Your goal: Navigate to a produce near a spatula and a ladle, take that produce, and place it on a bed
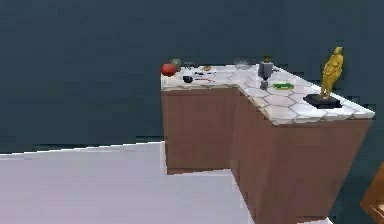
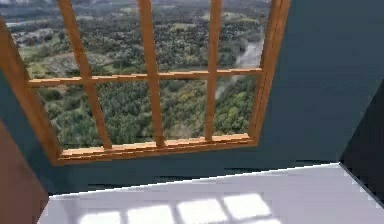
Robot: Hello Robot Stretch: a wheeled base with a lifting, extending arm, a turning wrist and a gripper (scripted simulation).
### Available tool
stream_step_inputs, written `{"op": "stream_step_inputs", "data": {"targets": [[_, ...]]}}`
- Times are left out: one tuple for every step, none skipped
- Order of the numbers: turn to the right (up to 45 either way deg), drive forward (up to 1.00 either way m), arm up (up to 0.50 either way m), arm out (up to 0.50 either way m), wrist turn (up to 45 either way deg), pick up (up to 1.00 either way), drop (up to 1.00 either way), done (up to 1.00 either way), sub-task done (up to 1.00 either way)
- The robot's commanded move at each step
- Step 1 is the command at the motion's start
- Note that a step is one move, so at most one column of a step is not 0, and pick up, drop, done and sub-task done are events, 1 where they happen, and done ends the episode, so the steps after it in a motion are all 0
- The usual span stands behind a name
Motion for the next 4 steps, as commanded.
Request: {"op": "stream_step_inputs", "data": {"targets": [[0.0,0.75,0.0,0.0,0.0,0.0,0.0,0.0,0.0],[-45.0,0.0,0.0,0.0,0.0,0.0,0.0,0.0,0.0],[-45.0,0.0,0.0,0.0,0.0,0.0,0.0,0.0,0.0],[-39.0,0.0,0.0,0.0,0.0,0.0,0.0,0.0,0.0]]}}
